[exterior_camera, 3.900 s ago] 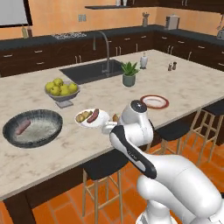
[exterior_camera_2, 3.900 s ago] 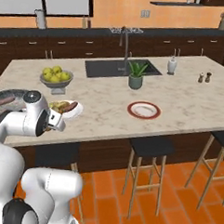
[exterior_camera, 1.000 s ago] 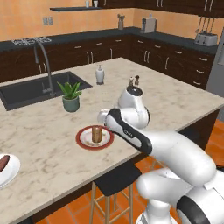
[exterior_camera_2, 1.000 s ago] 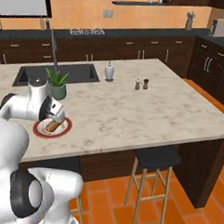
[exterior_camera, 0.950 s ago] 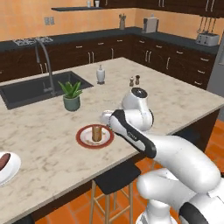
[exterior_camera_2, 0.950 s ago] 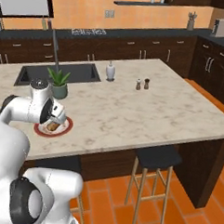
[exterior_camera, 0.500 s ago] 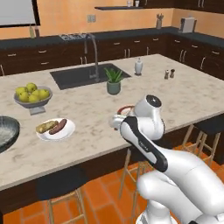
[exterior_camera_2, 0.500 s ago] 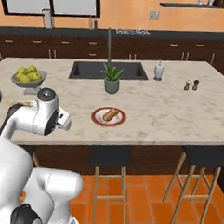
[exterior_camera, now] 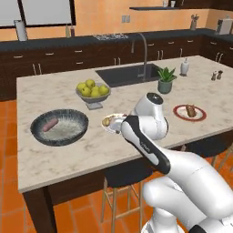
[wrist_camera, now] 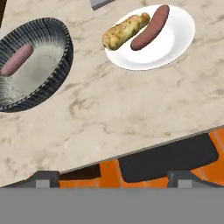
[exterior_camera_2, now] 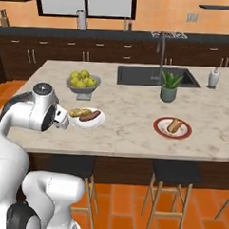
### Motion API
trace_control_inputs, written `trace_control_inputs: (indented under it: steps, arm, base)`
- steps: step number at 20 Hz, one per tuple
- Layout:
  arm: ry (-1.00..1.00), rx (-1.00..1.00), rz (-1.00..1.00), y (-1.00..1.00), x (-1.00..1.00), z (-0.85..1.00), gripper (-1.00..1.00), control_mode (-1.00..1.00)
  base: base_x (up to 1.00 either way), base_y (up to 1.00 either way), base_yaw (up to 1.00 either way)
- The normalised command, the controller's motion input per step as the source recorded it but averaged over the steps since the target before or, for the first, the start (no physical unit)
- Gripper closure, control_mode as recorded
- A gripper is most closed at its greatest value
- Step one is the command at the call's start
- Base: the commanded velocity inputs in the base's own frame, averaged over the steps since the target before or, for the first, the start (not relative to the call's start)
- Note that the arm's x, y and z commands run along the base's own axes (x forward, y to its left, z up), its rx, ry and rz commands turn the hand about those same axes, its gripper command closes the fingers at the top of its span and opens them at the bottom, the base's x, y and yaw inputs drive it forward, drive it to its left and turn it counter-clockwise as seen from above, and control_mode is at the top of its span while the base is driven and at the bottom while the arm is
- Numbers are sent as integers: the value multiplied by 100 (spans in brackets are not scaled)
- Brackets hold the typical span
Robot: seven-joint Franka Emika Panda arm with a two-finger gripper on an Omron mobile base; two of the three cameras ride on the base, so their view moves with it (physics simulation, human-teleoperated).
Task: Place one bun and one sausage from the bowl on each plate.
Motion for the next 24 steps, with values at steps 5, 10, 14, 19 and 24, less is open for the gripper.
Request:
trace_control_inputs:
  steps: [5, 10, 14, 19, 24]
  arm:
    - [0, 0, 0, 0, 0, 0, -100, 100]
    - [0, 0, 0, 0, 0, 0, -100, 100]
    - [0, 0, 0, 0, 0, 0, -100, 100]
    - [0, 0, 0, 0, 0, 0, -100, 100]
    - [12, 4, -6, 11, 80, -2, -100, -100]
  base:
    - [80, 100, -6]
    - [22, 100, -2]
    - [-26, 100, 5]
    - [100, 10, -4]
    - [20, 0, -1]
